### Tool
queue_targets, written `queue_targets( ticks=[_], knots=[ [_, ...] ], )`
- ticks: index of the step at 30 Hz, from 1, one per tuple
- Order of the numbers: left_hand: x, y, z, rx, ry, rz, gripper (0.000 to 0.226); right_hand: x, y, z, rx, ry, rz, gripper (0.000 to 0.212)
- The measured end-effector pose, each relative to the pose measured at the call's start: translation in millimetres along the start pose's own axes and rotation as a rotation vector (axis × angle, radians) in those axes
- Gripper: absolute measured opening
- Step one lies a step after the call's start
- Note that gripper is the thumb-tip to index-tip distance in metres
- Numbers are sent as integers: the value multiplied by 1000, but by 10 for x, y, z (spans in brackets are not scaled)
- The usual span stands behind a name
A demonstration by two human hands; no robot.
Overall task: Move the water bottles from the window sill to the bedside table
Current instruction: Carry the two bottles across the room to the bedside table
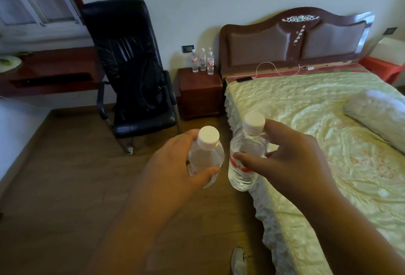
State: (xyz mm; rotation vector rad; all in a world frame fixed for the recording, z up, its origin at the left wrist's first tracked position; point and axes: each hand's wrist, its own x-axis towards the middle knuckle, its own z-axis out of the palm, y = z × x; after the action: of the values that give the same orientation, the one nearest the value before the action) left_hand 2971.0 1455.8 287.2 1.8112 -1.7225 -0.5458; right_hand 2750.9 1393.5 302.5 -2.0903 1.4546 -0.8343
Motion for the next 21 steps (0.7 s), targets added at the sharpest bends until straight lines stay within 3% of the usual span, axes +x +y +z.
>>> queue_targets(
  ticks=[11,21],
  knots=[
    [1098,203,115,18,129,-99,79,1317,387,-147,71,-19,-103,68],
    [1713,243,331,4,109,-133,75,1874,743,-208,14,-68,-75,65]
  ],
)
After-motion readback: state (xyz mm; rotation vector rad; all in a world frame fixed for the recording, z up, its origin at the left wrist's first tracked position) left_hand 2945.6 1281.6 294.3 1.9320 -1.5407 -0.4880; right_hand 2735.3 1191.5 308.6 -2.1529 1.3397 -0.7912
